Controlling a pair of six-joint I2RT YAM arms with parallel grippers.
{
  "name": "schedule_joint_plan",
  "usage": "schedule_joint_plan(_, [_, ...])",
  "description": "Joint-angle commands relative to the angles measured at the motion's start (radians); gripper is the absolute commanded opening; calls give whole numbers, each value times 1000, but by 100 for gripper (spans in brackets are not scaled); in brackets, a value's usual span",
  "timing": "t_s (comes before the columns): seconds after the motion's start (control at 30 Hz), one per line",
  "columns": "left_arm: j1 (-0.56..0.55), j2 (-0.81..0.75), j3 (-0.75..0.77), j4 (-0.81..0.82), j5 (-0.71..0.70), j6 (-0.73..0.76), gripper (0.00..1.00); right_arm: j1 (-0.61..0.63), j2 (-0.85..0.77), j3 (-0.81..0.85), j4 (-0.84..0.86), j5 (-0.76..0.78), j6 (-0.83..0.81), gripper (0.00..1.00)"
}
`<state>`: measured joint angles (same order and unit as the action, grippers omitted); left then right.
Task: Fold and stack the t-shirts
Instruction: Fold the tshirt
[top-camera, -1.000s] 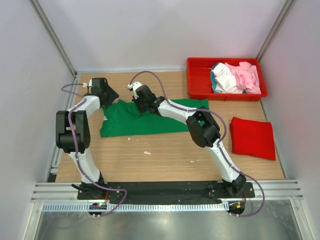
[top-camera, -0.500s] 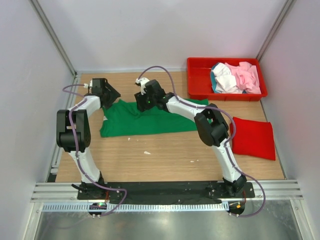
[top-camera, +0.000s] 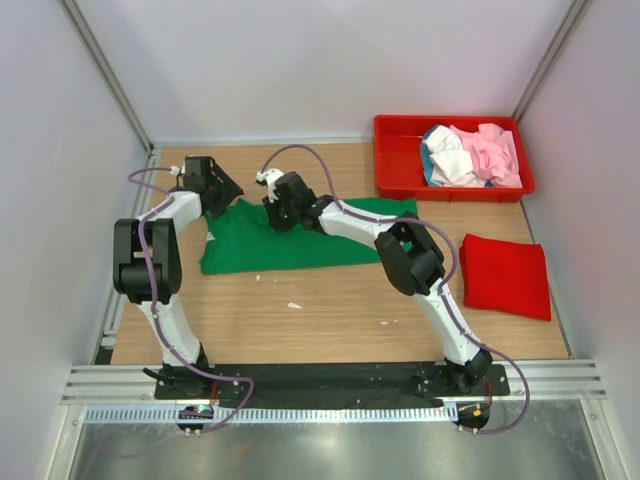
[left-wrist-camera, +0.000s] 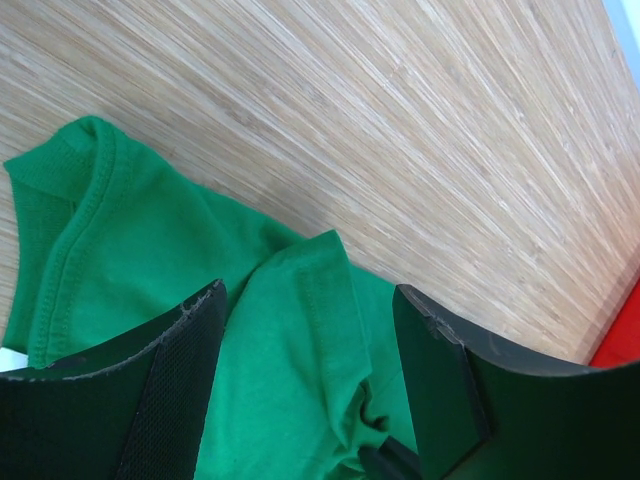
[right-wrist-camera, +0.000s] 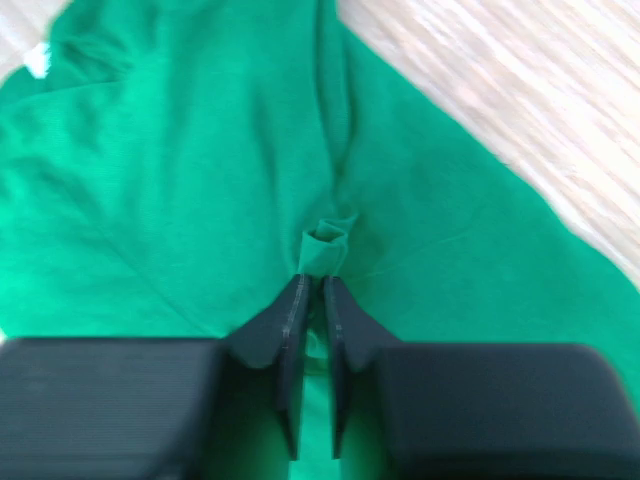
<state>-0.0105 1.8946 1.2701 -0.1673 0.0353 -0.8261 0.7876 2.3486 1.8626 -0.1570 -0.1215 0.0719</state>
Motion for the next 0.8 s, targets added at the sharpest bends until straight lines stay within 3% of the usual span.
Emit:
schedule_joint_plan(0.0, [6, 17, 32, 40, 41, 28, 69, -11, -15, 47, 36, 69, -20, 15])
schedule_joint_plan(0.1, [6, 24, 29, 40, 43, 33, 69, -16, -11, 66, 36, 86, -37, 1])
schedule_joint_plan(0.63, [6, 37, 25, 38, 15, 36, 69, -57, -11, 20, 86, 212, 52, 1])
schedule_joint_plan(0.77, [6, 31, 37, 40, 6, 36, 69, -57, 5, 6, 63, 194, 88, 10])
